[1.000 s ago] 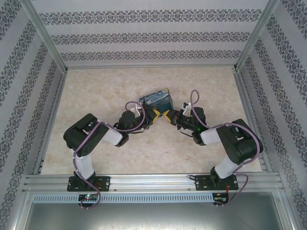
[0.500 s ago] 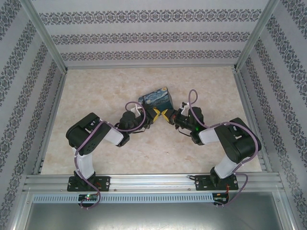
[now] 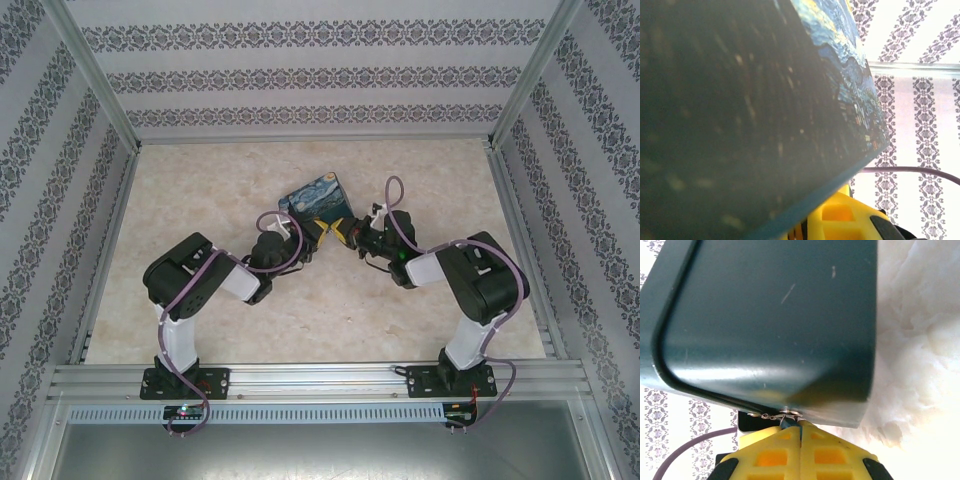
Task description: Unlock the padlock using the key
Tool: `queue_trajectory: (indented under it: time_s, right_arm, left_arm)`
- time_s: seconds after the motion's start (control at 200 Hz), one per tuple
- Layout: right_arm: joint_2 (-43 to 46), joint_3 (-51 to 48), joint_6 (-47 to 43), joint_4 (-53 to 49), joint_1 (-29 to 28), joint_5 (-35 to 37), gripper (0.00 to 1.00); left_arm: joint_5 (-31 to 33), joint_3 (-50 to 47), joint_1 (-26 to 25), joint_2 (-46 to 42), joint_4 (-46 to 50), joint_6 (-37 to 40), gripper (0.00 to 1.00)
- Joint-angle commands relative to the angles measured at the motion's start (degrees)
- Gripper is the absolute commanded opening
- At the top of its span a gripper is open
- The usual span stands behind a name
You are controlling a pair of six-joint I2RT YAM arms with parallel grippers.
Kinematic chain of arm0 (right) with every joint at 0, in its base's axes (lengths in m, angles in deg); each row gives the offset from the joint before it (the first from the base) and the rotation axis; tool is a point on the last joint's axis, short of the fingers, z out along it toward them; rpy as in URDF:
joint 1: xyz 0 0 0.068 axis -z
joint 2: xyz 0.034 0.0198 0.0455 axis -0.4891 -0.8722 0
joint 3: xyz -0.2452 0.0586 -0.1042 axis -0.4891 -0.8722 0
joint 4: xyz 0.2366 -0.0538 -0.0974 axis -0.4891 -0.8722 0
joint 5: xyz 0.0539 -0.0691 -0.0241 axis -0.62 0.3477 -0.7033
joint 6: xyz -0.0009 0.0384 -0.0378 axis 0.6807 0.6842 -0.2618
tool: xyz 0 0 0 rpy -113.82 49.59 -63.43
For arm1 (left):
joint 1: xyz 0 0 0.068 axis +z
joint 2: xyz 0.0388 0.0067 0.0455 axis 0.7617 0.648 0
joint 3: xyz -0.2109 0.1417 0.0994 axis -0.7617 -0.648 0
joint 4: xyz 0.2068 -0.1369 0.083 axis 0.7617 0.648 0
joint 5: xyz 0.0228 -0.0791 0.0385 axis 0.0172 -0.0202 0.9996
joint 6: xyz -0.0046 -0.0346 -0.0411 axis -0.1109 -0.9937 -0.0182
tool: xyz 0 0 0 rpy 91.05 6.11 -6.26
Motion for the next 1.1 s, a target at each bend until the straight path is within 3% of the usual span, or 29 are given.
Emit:
queue_trajectory:
  time_s: [0.0,0.065,0.26,0.585,0.749,0.829,0.969,1.094]
  right_arm:
    - [-1.1,2.3,-0.1,6.6,-3.9,-7.0,0.00]
    - [-0.5,0.9,-0.6,6.7,-2.8,-6.5,0.00]
    - [3.3,-3.4,-2.8,4.6,0.6,-5.7,0.33]
    - [7.9,-12.4,-8.5,-0.9,3.8,-6.9,0.71]
    - [10.5,-16.2,-12.7,-4.8,5.1,-7.9,0.74]
    - [13.6,-15.8,-17.0,-11.3,5.0,-7.4,0.73]
    - [21.9,-11.2,-28.4,-30.4,3.6,-3.5,0.71]
    - [28.5,-4.2,-42.7,-50.7,-0.8,6.8,0.70]
  left_arm:
    - [-11.2,0.9,-4.4,1.4,-3.1,0.0,0.00]
    - [-9.6,0.1,-4.3,1.4,-2.0,0.7,0.00]
    - [-5.4,-2.5,-3.6,1.6,0.2,2.7,0.00]
    - [-5.3,-3.2,-2.0,2.9,2.2,5.3,0.00]
    - [-6.5,-2.9,-1.0,2.9,3.4,6.4,0.00]
    - [-7.4,-2.7,-0.6,2.7,4.5,7.1,0.00]
    - [-8.7,-2.4,-0.1,1.8,6.9,8.7,0.00]
    - [-10.4,-1.6,0.3,0.7,10.4,10.5,0.00]
